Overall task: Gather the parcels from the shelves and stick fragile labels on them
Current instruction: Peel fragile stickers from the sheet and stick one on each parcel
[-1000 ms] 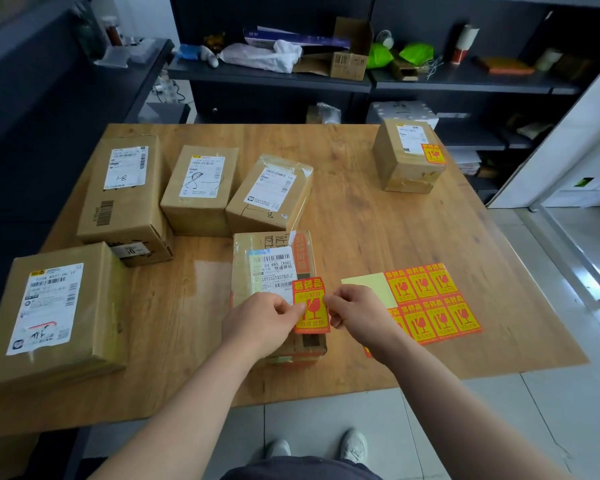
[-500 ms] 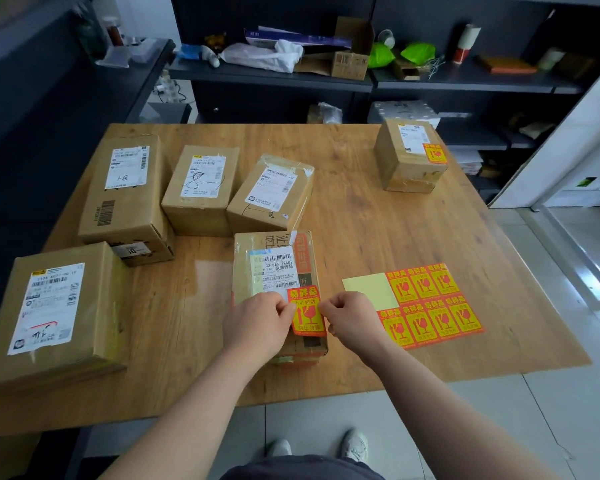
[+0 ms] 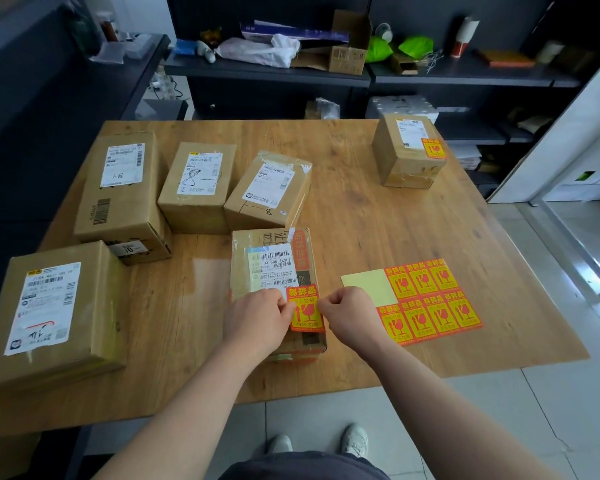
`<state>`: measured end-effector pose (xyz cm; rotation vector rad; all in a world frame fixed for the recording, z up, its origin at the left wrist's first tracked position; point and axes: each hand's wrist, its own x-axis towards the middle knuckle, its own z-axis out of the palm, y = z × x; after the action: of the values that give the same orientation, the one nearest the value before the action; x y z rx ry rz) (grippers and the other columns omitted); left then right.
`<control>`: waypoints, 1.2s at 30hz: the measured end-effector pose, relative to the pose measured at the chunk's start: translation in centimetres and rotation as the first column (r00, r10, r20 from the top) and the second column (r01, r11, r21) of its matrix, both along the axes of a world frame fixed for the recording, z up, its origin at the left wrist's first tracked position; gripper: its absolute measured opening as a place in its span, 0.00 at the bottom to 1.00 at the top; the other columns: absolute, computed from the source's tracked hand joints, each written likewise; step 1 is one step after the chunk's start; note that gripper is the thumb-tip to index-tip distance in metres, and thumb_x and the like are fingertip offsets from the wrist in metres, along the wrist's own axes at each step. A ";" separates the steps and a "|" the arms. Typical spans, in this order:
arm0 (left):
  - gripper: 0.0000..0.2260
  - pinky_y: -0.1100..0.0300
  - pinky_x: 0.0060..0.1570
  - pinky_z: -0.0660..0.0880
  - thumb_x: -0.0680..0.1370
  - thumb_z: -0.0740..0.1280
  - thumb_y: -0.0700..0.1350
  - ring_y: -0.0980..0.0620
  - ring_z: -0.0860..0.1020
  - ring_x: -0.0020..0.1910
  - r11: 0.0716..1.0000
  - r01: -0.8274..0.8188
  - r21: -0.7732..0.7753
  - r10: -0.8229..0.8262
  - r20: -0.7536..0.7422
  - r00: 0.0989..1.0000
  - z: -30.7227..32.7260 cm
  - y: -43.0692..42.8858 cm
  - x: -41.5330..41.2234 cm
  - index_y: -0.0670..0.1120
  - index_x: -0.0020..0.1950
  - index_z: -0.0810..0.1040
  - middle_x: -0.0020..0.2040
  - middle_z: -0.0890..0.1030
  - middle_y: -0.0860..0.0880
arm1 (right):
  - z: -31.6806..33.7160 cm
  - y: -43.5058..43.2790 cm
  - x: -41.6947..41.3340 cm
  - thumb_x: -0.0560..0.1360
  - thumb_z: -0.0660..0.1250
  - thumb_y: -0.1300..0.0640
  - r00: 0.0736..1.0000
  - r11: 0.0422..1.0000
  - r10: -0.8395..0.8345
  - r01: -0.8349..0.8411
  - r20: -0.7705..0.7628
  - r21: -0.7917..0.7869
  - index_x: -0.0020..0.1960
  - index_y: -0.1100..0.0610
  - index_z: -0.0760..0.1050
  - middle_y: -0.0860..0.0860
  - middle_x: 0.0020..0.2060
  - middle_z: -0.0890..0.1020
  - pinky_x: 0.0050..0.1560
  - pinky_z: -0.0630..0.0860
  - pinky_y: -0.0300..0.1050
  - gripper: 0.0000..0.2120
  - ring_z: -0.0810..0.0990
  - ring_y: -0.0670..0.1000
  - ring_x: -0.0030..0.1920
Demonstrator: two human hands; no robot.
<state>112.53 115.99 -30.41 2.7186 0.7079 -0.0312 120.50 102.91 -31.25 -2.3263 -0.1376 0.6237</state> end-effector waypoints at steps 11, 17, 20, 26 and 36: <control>0.17 0.64 0.27 0.66 0.77 0.61 0.59 0.58 0.71 0.29 1.000 0.017 0.017 -0.017 -0.006 1.000 -0.2 0.1 0.2 0.51 0.33 0.70 0.35 0.77 0.56 | 0.0 0.2 0.4 0.74 0.67 0.48 1.000 0.999 0.007 -0.007 0.011 -0.046 0.37 0.53 0.79 0.47 0.32 0.82 0.32 0.80 0.44 0.12 0.81 0.48 0.33; 0.16 0.63 0.26 0.61 0.77 0.61 0.59 0.58 0.69 0.28 0.999 0.021 0.024 -0.021 -0.007 1.000 -0.1 0.1 0.2 0.52 0.33 0.69 0.34 0.73 0.57 | 0.0 0.3 0.5 0.74 0.68 0.48 1.000 0.998 -0.002 0.002 0.006 -0.069 0.37 0.56 0.79 0.49 0.30 0.82 0.30 0.79 0.44 0.13 0.81 0.49 0.32; 0.16 0.63 0.26 0.61 0.78 0.61 0.59 0.58 0.70 0.28 0.999 0.028 0.019 -0.028 -0.009 1.000 -0.1 0.1 0.2 0.52 0.33 0.69 0.33 0.73 0.57 | -0.1 0.4 0.6 0.73 0.68 0.49 1.000 0.996 0.007 -0.005 0.022 -0.085 0.38 0.60 0.80 0.52 0.31 0.82 0.30 0.80 0.46 0.14 0.82 0.51 0.34; 0.17 0.64 0.25 0.61 0.78 0.61 0.57 0.58 0.71 0.27 0.997 0.074 0.013 -0.074 0.010 0.997 0.0 0.3 0.1 0.51 0.32 0.67 0.30 0.71 0.57 | 0.0 0.7 0.4 0.70 0.71 0.47 0.994 0.987 0.056 -0.041 0.094 -0.156 0.35 0.55 0.78 0.48 0.28 0.80 0.29 0.79 0.43 0.13 0.80 0.48 0.30; 0.13 0.66 0.39 0.71 0.77 0.64 0.56 0.56 0.75 0.46 0.981 0.182 0.064 -0.192 0.207 0.959 -1.5 0.2 -1.7 0.54 0.60 0.73 0.52 0.74 0.54 | 0.0 -1.6 -0.8 0.76 0.64 0.44 0.758 0.910 0.412 -0.309 0.506 -0.277 0.61 0.44 0.72 0.46 0.56 0.73 0.44 0.75 0.37 0.15 0.75 0.45 0.50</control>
<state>110.86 116.18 -31.94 2.7667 0.3938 0.2295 119.73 101.29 -31.20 -2.6177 -0.8580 0.1082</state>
